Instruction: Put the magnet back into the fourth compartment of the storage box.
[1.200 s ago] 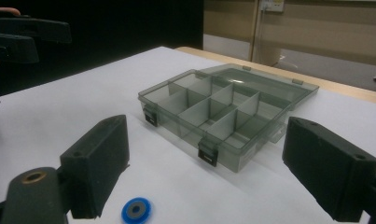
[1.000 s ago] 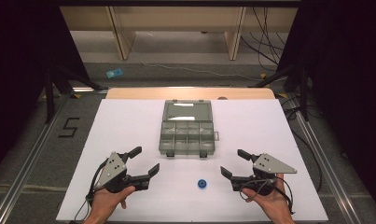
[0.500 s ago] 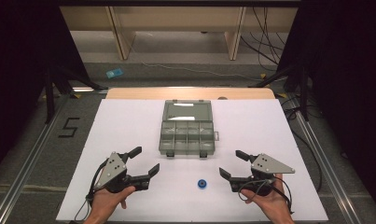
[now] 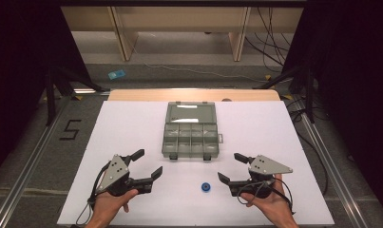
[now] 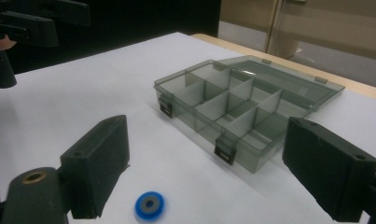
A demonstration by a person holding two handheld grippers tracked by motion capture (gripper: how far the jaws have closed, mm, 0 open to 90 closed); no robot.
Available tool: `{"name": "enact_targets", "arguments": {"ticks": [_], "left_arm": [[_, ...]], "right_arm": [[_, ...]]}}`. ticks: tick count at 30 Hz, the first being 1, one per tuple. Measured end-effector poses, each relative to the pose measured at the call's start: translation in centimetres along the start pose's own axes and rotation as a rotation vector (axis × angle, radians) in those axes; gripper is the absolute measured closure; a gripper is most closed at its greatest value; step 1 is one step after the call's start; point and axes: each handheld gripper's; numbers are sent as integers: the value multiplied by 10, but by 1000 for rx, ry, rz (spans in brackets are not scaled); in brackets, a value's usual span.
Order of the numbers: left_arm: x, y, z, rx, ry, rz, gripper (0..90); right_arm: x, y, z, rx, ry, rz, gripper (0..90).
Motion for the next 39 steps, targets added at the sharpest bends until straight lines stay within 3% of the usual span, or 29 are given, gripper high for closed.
{"name": "enact_targets", "arguments": {"ticks": [7,12,16,18,19,21,22,25,27,28,39], "left_arm": [[0,0,0,-6,-8,-5,159],[0,0,0,-6,-9,-10,159],[0,-1,0,-4,-7,-9,159],[0,0,0,-4,-7,-8,159],[0,0,0,-3,-6,-3,159],[0,0,0,-2,-8,-2,159],[0,0,0,-2,-7,-2,159],[0,0,0,5,1,8,159],[0,0,0,5,1,9,160],[0,0,0,4,1,4,160],[0,0,0,0,-6,-3,159]], "right_arm": [[-8,-3,-7,-9,-64,40,158],[-14,-5,-18,-41,-168,80,167],[-18,-6,-24,-46,-213,111,179],[-21,-6,-29,-50,-253,143,179],[-23,-7,-35,-63,-314,172,181],[-24,-8,-42,-77,-376,197,184],[-24,-8,-42,-77,-376,197,184],[-24,-14,-54,-93,-451,252,204],[-24,-16,-56,-97,-475,248,208],[-25,-18,-60,-106,-508,268,218],[-26,-22,-77,-148,-637,374,252]]}}
Point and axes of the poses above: each handheld gripper's, and its own axes: z roughly backward along the jaws, x roughly out of its underside, y roughly to its right, and after that the axes turned 12 degrees about -y, right-handed
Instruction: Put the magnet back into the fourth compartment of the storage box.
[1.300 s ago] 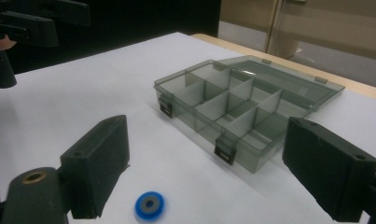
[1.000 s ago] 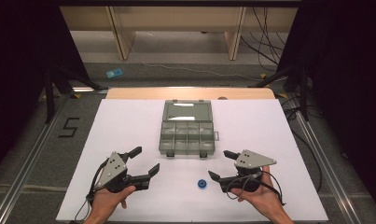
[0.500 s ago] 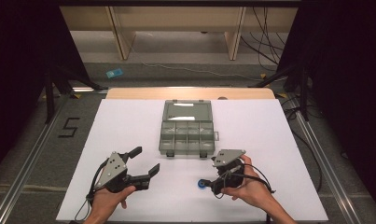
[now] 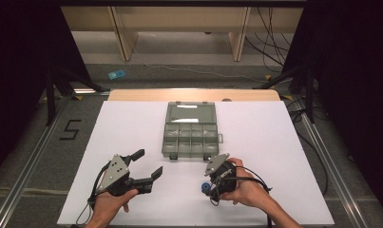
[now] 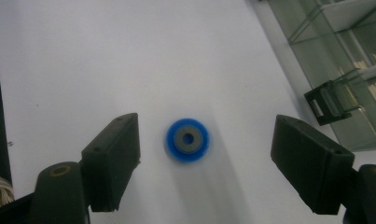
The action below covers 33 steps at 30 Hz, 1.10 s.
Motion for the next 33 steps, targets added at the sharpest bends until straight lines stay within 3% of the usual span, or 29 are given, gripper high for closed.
{"name": "enact_targets", "arguments": {"ticks": [13,33], "left_arm": [[0,0,0,-3,-3,-5,159],[0,0,0,-1,-3,-2,160]], "right_arm": [[-11,-2,-11,-46,-113,74,368],[-16,4,-23,-84,-186,59,548]]}}
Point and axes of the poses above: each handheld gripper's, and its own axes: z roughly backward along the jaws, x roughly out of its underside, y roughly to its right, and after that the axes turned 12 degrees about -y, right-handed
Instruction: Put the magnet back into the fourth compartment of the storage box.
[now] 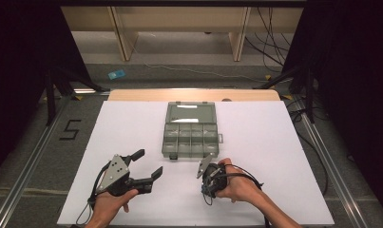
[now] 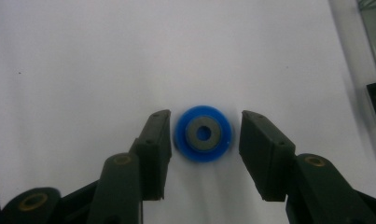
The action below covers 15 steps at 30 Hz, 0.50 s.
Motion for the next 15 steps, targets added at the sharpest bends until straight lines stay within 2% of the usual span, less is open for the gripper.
{"name": "enact_targets", "arguments": {"ticks": [10,15], "left_arm": [[0,0,0,1,0,0,160],[0,0,0,1,0,-1,160]], "right_arm": [[-3,0,-1,-14,-16,-5,619],[-4,0,0,-10,-22,14,624]]}}
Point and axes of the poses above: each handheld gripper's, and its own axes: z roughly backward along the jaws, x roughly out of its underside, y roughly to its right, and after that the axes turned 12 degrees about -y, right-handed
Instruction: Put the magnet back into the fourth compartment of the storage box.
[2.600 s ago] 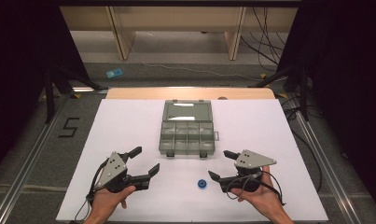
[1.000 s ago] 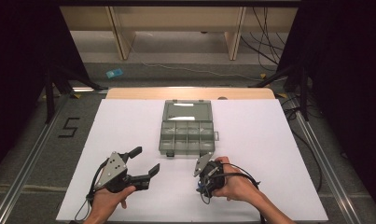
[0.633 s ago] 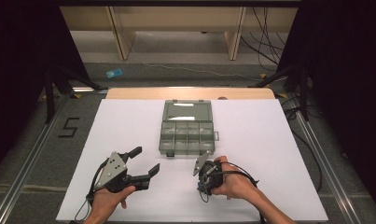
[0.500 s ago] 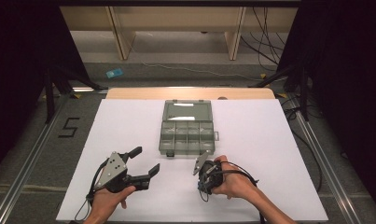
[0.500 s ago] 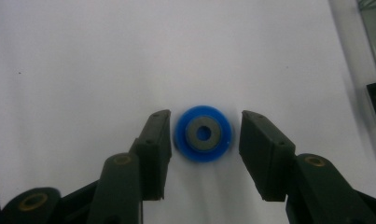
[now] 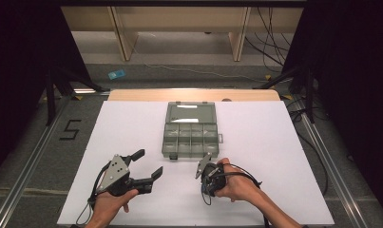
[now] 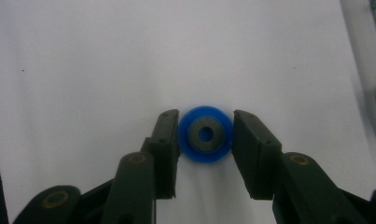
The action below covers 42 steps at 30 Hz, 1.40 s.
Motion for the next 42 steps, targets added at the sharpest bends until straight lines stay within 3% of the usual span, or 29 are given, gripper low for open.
{"name": "enact_targets", "arguments": {"ticks": [15,21,23,30,42], "left_arm": [[0,0,0,0,1,2,160],[0,0,0,0,2,-3,160],[0,0,0,1,2,1,160],[0,0,0,1,0,2,160],[0,0,-1,-2,1,0,160]], "right_arm": [[6,9,19,39,49,-24,626],[9,15,28,56,92,-43,626],[11,19,36,95,124,-56,626],[14,31,52,153,161,-76,626],[11,51,62,202,194,-112,626]]}}
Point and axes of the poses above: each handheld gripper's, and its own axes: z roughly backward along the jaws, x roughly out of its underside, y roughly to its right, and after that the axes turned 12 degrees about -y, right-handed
